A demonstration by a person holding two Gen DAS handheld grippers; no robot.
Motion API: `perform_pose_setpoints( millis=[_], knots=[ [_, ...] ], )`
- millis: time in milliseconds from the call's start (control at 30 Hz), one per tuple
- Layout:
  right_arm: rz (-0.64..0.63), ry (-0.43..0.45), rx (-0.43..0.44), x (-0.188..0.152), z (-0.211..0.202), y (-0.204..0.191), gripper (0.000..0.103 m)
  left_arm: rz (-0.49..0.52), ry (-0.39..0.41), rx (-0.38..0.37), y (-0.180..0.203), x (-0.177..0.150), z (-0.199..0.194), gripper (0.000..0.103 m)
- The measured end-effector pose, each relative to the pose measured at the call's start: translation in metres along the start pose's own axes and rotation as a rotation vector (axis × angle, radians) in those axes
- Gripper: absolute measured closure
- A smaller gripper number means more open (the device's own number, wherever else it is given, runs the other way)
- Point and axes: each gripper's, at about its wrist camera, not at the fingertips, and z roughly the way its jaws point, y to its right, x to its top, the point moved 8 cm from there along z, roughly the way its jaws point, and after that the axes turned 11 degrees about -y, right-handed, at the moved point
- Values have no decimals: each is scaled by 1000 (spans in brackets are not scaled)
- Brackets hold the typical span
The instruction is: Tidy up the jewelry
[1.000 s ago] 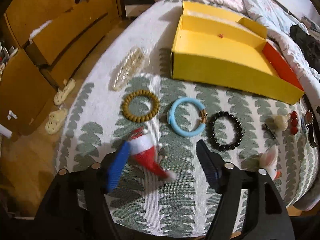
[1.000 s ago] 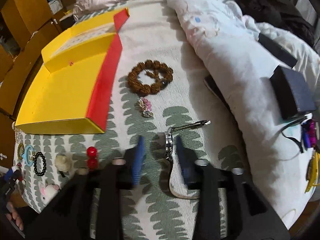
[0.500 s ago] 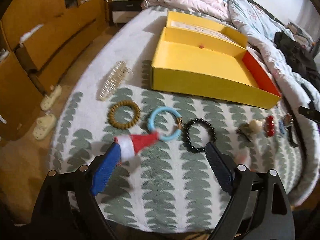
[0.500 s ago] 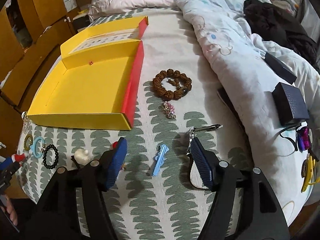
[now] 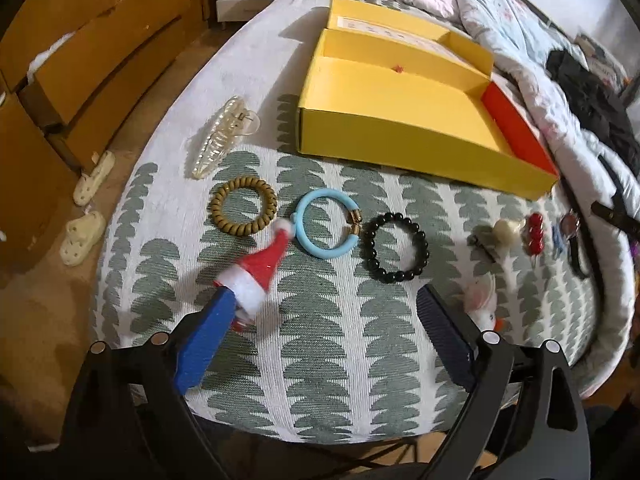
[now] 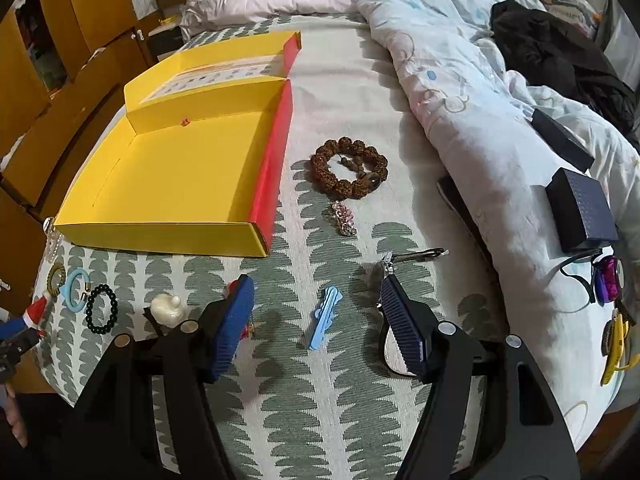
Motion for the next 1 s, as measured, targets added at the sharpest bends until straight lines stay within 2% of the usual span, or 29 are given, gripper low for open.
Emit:
perform_pose_setpoints(
  millis=[167,400,733,1000],
  knots=[
    [-19,3,7,-4,0,-10,31,93,35,62,16,-2,-5,12],
    [-42,-10,-1,-6,6,-20,30,120,9,-22,27,0,-5,9],
    [-43,-14,1,-1,10,-23,30,127,-38,-121,42,29,4,9],
    [-54,-14,15,4,14,-27,30,149,-35,-84,47,56,20,9]
  ],
)
